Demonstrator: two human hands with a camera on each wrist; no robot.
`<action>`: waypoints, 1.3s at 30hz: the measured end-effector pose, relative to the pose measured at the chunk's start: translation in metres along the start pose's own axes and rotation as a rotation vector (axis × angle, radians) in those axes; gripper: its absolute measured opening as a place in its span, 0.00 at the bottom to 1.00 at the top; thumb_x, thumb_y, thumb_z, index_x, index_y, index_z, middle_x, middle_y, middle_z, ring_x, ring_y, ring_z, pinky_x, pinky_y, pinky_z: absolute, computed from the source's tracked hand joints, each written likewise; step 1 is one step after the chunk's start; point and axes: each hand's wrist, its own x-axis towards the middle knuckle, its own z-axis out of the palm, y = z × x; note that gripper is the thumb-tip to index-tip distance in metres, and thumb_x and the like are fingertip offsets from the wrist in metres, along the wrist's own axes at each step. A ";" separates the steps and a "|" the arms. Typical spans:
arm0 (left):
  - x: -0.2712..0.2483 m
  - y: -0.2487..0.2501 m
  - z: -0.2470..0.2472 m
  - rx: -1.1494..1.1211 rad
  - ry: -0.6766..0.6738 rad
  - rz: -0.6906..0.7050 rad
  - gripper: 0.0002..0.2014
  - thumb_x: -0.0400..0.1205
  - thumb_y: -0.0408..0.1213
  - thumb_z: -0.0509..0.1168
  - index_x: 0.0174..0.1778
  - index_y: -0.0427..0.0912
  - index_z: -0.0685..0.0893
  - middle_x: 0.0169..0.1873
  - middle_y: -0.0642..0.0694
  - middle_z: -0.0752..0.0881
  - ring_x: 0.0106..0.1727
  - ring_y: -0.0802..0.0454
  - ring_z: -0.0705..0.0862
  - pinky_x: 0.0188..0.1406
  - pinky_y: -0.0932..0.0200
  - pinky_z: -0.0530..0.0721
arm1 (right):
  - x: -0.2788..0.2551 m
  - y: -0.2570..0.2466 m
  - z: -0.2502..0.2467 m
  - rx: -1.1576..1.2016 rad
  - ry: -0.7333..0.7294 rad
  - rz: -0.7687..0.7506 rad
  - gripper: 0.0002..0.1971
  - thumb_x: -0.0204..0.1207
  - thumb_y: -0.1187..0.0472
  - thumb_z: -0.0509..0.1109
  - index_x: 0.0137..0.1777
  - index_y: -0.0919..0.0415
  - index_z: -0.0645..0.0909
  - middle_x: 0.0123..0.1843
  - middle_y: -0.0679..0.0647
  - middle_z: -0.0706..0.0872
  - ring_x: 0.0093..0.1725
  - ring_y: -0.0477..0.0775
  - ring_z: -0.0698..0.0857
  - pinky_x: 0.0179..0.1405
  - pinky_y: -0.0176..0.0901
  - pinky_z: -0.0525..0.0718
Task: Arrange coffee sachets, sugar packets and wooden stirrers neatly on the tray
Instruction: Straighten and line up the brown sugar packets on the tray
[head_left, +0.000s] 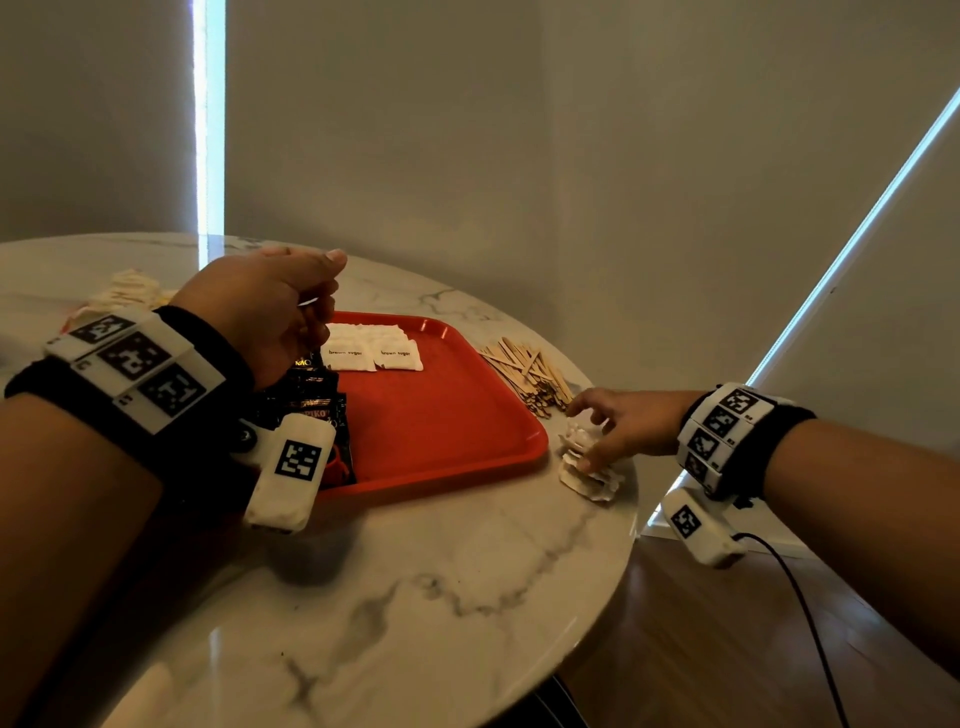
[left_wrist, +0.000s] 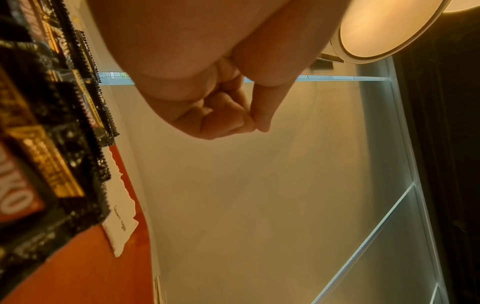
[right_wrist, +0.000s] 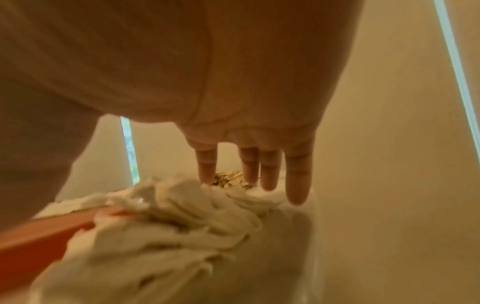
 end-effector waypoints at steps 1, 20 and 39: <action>0.000 0.000 0.000 0.002 -0.001 0.000 0.06 0.84 0.42 0.71 0.46 0.48 0.81 0.40 0.50 0.80 0.37 0.56 0.79 0.27 0.64 0.79 | 0.001 -0.002 0.004 -0.049 -0.019 0.004 0.43 0.64 0.43 0.86 0.77 0.41 0.69 0.70 0.48 0.76 0.68 0.54 0.80 0.67 0.49 0.80; -0.003 0.003 -0.001 -0.002 -0.032 -0.028 0.07 0.83 0.43 0.72 0.48 0.47 0.81 0.42 0.50 0.80 0.39 0.56 0.79 0.27 0.63 0.80 | -0.008 -0.027 0.021 -0.292 0.046 0.043 0.29 0.72 0.52 0.78 0.71 0.38 0.72 0.64 0.50 0.83 0.57 0.53 0.85 0.55 0.54 0.91; -0.050 0.006 0.035 -0.009 -0.391 -0.381 0.31 0.83 0.61 0.61 0.67 0.35 0.79 0.56 0.35 0.87 0.53 0.40 0.89 0.44 0.48 0.89 | -0.037 -0.152 -0.006 0.236 0.540 -0.729 0.27 0.73 0.64 0.77 0.67 0.47 0.68 0.46 0.50 0.85 0.36 0.43 0.84 0.33 0.43 0.84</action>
